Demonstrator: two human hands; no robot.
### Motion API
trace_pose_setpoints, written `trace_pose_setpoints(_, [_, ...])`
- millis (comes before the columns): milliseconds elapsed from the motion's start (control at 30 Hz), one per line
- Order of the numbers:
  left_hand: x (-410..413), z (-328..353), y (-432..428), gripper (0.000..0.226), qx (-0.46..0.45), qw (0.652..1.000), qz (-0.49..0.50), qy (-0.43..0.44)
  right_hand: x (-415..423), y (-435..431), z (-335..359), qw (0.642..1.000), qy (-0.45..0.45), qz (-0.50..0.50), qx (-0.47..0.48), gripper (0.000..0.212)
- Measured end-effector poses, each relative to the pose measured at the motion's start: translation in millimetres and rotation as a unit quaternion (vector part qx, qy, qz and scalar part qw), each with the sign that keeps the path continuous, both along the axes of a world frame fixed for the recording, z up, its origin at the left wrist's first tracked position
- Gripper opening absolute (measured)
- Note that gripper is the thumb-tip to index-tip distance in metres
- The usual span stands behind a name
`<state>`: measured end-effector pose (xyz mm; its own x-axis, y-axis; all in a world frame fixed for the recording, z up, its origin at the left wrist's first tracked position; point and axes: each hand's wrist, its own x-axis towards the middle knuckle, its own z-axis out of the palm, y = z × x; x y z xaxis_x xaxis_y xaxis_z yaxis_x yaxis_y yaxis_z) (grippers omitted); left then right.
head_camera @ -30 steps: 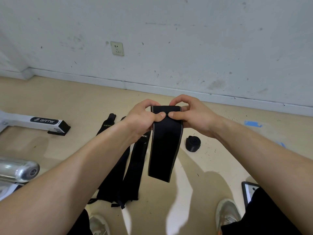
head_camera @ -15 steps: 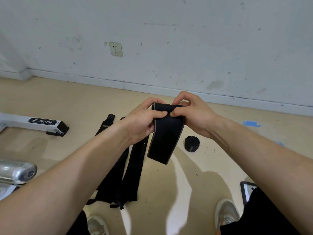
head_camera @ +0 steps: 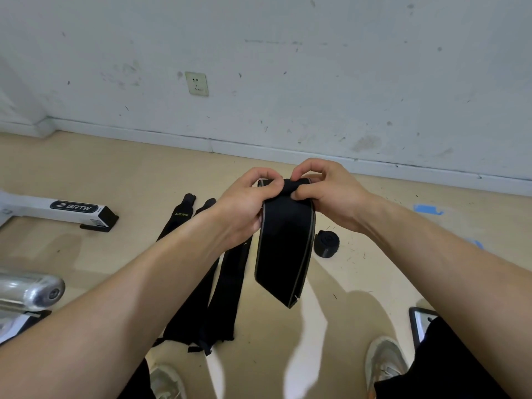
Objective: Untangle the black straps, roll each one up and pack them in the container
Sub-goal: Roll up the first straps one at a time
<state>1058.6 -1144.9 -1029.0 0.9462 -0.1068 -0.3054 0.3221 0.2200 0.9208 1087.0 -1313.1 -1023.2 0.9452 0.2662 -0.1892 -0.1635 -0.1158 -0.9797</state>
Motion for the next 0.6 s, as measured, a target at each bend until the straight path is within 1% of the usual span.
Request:
trace_pose_setpoints(167, [2.0, -1.5, 3.4, 0.014, 0.013, 1.000, -0.010, -0.016, 0.9, -4.0, 0.2, 0.997, 0.052, 0.029, 0.053, 0.010])
trace_pose_setpoints(200, [3.0, -2.1, 5.2, 0.016, 0.020, 0.999, -0.012, -0.023, 1.6, -4.3, -1.6, 0.996, 0.061, 0.029, 0.053, 0.011])
trace_pose_setpoints(267, [4.8, -3.4, 8.4, 0.019, 0.043, 0.998, -0.019, -0.033, 3.1, -4.4, -5.1, 0.995, 0.080, 0.031, 0.043, 0.025])
trace_pose_setpoints(300, [5.0, -3.8, 9.2, 0.020, 0.057, 0.998, -0.021, -0.036, 3.6, -4.0, -5.7, 0.996, 0.079, 0.038, 0.036, 0.028])
trace_pose_setpoints(367, [4.4, -3.7, 9.4, 0.020, 0.083, 0.995, -0.024, -0.041, 3.5, -2.5, -5.8, 0.996, 0.062, 0.048, 0.036, 0.024])
trace_pose_setpoints(467, [5.4, -4.8, 10.1, 0.023, 0.108, 0.993, -0.007, -0.044, 3.1, -2.5, -5.2, 0.997, 0.045, 0.026, 0.057, 0.017])
trace_pose_setpoints(600, [6.4, -9.0, 7.8, 0.033, 0.129, 0.991, -0.004, -0.029, 2.5, -0.8, -8.7, 0.999, 0.028, 0.008, 0.045, 0.019])
